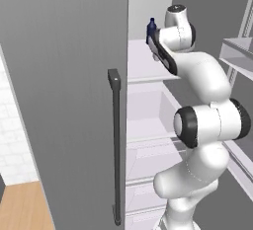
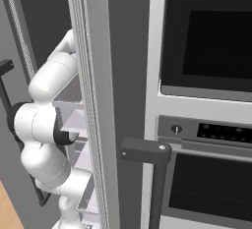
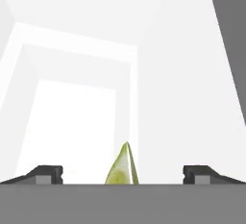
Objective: Grab a lemon wedge from the fridge and one ice cube from the ice bowl, and put them in the glass of lemonade.
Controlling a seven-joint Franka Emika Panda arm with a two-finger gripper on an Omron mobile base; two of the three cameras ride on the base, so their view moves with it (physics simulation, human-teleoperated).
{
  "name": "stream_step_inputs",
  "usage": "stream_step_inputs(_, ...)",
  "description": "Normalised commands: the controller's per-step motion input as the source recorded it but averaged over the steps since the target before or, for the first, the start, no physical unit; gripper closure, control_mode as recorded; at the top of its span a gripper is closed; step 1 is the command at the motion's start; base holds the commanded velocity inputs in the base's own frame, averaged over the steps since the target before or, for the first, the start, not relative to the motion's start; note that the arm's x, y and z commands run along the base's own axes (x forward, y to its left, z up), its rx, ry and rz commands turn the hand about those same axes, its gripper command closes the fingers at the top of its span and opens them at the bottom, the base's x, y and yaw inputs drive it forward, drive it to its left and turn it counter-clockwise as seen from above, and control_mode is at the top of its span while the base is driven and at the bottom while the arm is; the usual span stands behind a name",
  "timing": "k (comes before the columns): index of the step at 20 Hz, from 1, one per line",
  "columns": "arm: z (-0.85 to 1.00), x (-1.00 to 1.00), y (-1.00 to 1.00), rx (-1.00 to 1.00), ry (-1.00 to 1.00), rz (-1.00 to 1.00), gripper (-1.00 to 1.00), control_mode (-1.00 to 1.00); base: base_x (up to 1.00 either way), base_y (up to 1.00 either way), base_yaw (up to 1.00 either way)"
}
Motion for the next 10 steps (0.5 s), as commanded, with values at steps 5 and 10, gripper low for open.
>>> stream_step_inputs(5,-0.6,-0.1,-0.05,0.0,0.05,0.0,-1.0,-1.0,0.0,0.0,0.0)
stream_step_inputs(10,-0.74,-0.32,0.0,-0.02,0.0,0.0,-1.0,-1.0,0.0,0.0,0.0)
